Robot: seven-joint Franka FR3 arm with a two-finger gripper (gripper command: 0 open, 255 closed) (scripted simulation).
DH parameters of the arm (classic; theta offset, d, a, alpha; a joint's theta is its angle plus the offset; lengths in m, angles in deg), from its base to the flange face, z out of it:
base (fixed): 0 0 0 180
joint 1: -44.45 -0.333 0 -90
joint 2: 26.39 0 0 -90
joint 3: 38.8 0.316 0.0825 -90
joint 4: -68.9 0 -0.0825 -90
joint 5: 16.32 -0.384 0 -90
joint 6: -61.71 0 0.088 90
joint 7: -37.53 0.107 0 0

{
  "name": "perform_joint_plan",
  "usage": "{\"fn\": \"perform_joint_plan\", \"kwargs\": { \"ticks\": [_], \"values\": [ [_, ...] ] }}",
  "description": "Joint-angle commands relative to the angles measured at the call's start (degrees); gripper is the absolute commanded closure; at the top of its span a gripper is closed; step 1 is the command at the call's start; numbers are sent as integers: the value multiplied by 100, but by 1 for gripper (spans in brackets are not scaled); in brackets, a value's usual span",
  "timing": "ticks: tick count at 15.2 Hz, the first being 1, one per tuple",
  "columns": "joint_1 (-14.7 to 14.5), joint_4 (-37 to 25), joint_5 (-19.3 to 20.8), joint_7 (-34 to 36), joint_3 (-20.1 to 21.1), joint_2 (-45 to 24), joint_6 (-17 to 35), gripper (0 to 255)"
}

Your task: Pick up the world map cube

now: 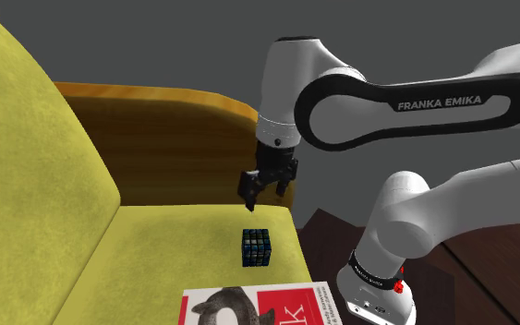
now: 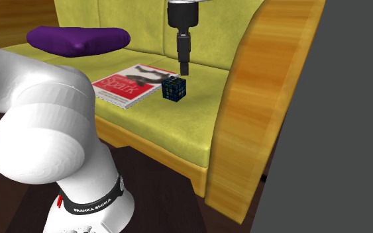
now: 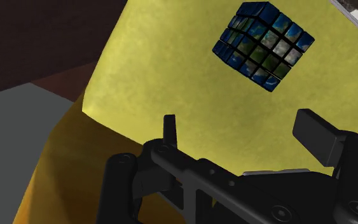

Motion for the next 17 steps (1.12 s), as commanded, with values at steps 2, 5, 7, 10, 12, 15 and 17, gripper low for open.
{"fn": "perform_joint_plan", "kwargs": {
  "ticks": [2,5,7,10,12,15,17],
  "values": [
    [-70,87,-258,538,544,-245,377,0],
    [-85,134,-408,847,904,-476,682,0],
    [-94,251,-456,841,967,-531,855,0],
    [-106,419,-530,833,1066,-632,1123,0],
    [-110,503,-569,830,1120,-693,1268,0],
    [-103,494,-562,827,1116,-699,1265,255],
    [-105,499,-564,825,1114,-694,1264,255]
  ]
}}
